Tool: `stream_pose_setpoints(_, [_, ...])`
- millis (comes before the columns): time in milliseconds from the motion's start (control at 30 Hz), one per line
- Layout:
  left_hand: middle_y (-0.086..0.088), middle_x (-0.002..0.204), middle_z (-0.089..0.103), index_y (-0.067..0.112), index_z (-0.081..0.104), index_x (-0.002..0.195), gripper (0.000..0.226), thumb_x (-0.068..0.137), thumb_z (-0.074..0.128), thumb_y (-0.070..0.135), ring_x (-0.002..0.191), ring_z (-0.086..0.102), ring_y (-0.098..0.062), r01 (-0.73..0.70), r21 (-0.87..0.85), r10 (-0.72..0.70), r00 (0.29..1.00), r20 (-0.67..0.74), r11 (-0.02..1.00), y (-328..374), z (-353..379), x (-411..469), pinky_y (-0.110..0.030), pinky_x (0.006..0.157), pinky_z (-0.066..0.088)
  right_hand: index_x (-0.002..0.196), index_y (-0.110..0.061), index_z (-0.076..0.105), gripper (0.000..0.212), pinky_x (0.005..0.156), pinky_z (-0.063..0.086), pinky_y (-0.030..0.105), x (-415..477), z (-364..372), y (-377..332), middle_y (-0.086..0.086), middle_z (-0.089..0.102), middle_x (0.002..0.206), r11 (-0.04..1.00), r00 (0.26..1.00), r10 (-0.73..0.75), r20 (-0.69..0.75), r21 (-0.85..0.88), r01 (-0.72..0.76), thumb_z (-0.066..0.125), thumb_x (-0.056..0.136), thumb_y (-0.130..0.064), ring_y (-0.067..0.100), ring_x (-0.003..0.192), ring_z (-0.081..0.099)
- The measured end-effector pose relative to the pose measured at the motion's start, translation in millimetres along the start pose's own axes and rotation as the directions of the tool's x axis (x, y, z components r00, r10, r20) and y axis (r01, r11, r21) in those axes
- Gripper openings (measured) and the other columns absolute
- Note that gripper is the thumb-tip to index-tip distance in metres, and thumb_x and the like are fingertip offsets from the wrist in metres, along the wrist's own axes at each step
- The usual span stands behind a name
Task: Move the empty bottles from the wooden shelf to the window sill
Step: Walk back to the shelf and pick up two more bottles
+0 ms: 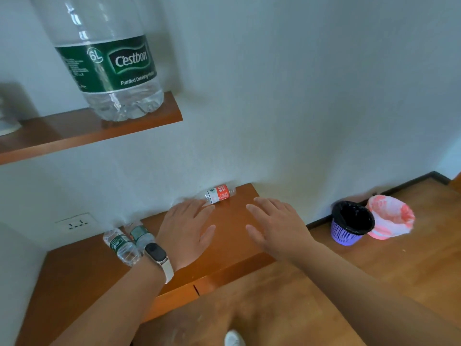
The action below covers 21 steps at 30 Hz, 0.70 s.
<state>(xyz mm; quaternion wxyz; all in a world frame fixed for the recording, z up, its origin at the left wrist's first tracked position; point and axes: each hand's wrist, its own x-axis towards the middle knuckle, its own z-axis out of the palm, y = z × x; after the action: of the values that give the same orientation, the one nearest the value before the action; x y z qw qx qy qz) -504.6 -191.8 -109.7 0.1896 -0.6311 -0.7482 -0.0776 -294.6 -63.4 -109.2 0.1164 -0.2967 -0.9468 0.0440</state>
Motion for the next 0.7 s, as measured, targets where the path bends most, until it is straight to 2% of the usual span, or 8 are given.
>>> stream_pose_setpoints(133, [-0.007, 0.123, 0.070, 0.019, 0.068, 0.123, 0.047, 0.082, 0.079, 0.039, 0.111, 0.068, -0.030, 0.009, -0.002, -0.009, 1.000, 0.010, 1.000, -16.6, 21.0, 15.1, -0.048, 0.092, 0.054, 0.140, -0.026, 0.049, 0.051, 0.108, 0.040, 0.041, 32.5, 16.6, 10.0, 0.000, 0.051, 0.147, 0.999, 1.000, -0.017, -0.005, -0.048, 0.016, 0.043, 0.097, -0.053, 0.023, 0.134, 0.047])
stream_pose_setpoints(267, [-0.005, 0.118, 0.071, 0.019, 0.069, 0.122, 0.047, 0.080, 0.078, 0.039, 0.107, 0.069, -0.028, 0.043, 0.010, -0.043, 0.998, 0.041, 0.999, -40.1, 45.1, 31.8, -0.046, 0.090, 0.055, 0.126, -0.026, 0.061, 0.046, 0.092, 0.052, 0.038, 72.9, 37.4, 17.1, -0.002, 0.064, 0.129, 0.993, 0.998, -0.065, -0.016, -0.101, 0.063, 0.054, 0.089, -0.053, 0.022, 0.116, 0.062])
stream_pose_setpoints(400, [-0.006, 0.113, 0.073, 0.019, 0.072, 0.114, 0.044, 0.076, 0.082, 0.038, 0.103, 0.071, -0.028, 0.075, 0.008, -0.075, 0.997, 0.016, 0.997, -69.1, 74.6, 51.8, -0.046, 0.086, 0.057, 0.124, -0.022, 0.063, 0.047, 0.090, 0.053, 0.040, 123.0, 52.9, 19.4, 0.000, 0.067, 0.123, 0.979, 0.983, -0.181, -0.011, -0.092, 0.180, 0.050, 0.089, -0.050, 0.023, 0.112, 0.063])
stream_pose_setpoints(567, [-0.001, 0.114, 0.073, 0.024, 0.071, 0.113, 0.036, 0.089, 0.054, 0.044, 0.104, 0.071, -0.024, 0.123, -0.002, -0.123, 0.992, -0.019, 0.992, -99.1, 118.4, 73.3, -0.043, 0.088, 0.057, 0.124, -0.019, 0.060, 0.047, 0.088, 0.053, 0.042, 185.1, 72.6, 26.9, 0.002, 0.066, 0.122, 0.961, 0.966, -0.257, 0.010, -0.105, 0.257, 0.049, 0.089, -0.048, 0.027, 0.108, 0.062])
stream_pose_setpoints(700, [-0.004, 0.109, 0.075, 0.020, 0.075, 0.107, 0.035, 0.076, 0.080, 0.036, 0.100, 0.073, -0.027, 0.166, -0.042, -0.166, 0.986, 0.007, 0.985, -117.5, 143.3, 87.2, -0.045, 0.085, 0.058, 0.122, -0.018, 0.062, 0.047, 0.087, 0.053, 0.041, 218.3, 86.4, 32.2, 0.003, 0.067, 0.121, 0.948, 0.953, -0.304, -0.012, -0.107, 0.301, 0.052, 0.086, -0.046, 0.026, 0.107, 0.063])
